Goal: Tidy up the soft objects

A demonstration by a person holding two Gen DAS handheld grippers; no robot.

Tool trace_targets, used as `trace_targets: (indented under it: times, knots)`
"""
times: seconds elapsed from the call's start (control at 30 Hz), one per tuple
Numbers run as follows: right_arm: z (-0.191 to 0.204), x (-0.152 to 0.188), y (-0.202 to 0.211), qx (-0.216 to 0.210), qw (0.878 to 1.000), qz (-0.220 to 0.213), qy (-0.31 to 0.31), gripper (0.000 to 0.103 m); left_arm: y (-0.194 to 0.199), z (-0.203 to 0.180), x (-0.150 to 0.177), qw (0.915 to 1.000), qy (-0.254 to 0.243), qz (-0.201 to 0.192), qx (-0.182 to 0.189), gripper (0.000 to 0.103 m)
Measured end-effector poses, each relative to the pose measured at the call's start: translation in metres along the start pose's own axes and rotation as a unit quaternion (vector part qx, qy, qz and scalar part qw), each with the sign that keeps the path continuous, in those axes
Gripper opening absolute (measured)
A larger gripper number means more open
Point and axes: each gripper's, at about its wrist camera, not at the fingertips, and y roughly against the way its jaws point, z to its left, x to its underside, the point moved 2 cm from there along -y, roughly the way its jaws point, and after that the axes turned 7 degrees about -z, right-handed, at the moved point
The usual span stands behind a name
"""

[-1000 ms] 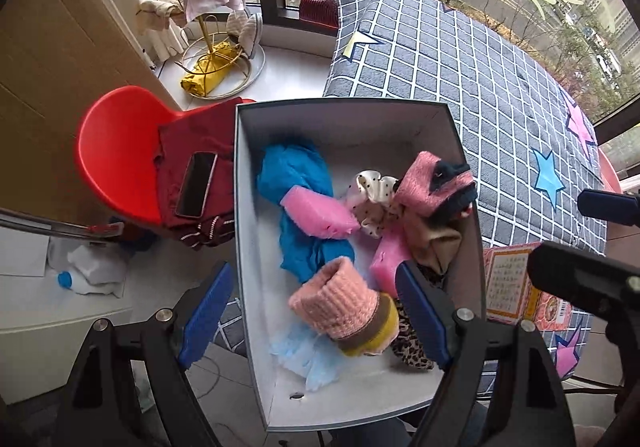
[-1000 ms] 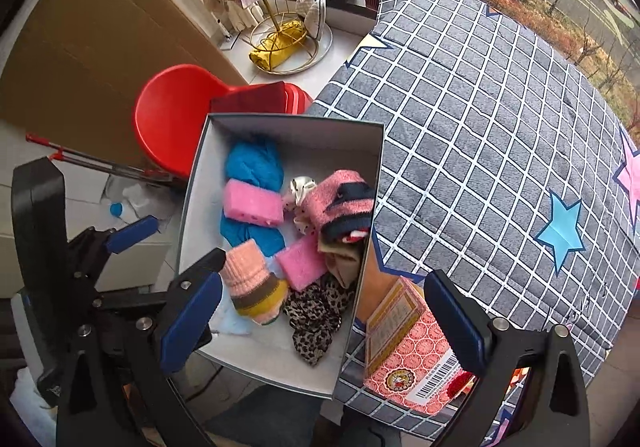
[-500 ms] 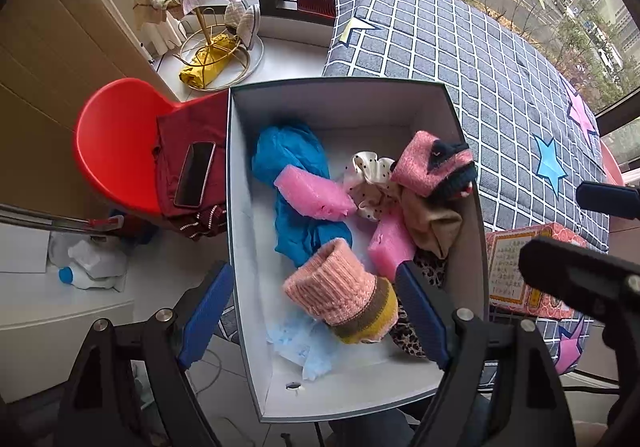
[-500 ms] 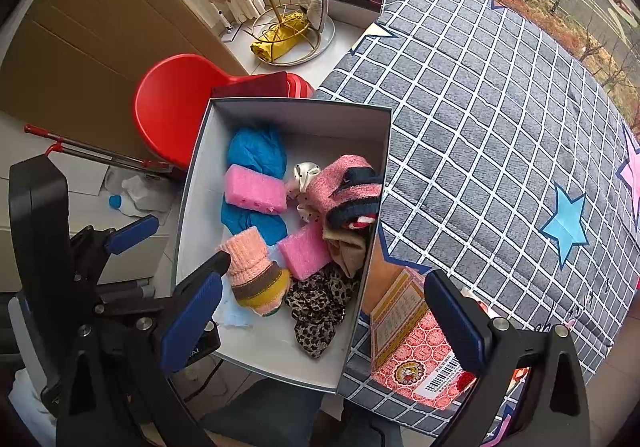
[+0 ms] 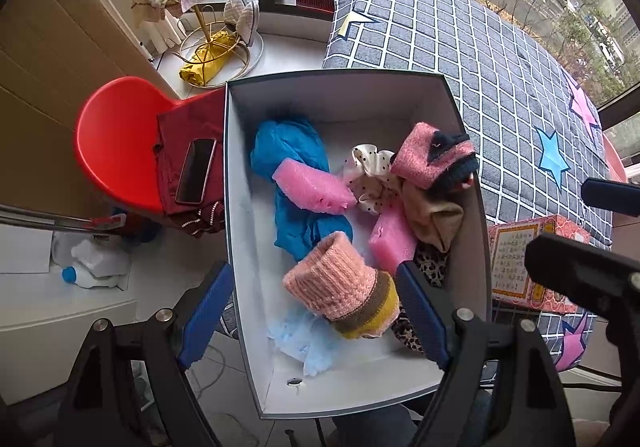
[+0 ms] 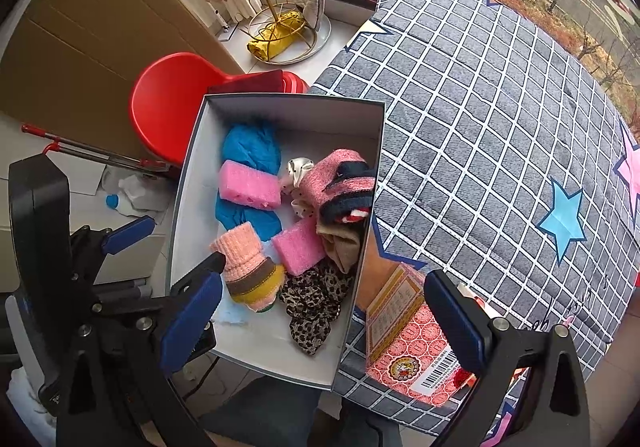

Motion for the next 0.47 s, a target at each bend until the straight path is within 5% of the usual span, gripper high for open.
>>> trace_targets:
  times: [0.3, 0.47]
  knots:
    - [0.0009, 0.0016, -0.0019, -0.003, 1.000, 0.003, 0.000, 0.102, -0.0033, -0.0039, 0.0028, 0.9998, -0.019, 0.003, -0.008, 0.085]
    - [0.0002, 0.0026, -0.0049, -0.005, 1.000, 0.006, -0.003, 0.102, -0.0011, -0.0020, 0.0038, 0.9996, -0.014, -0.009, 0.022, 0.085]
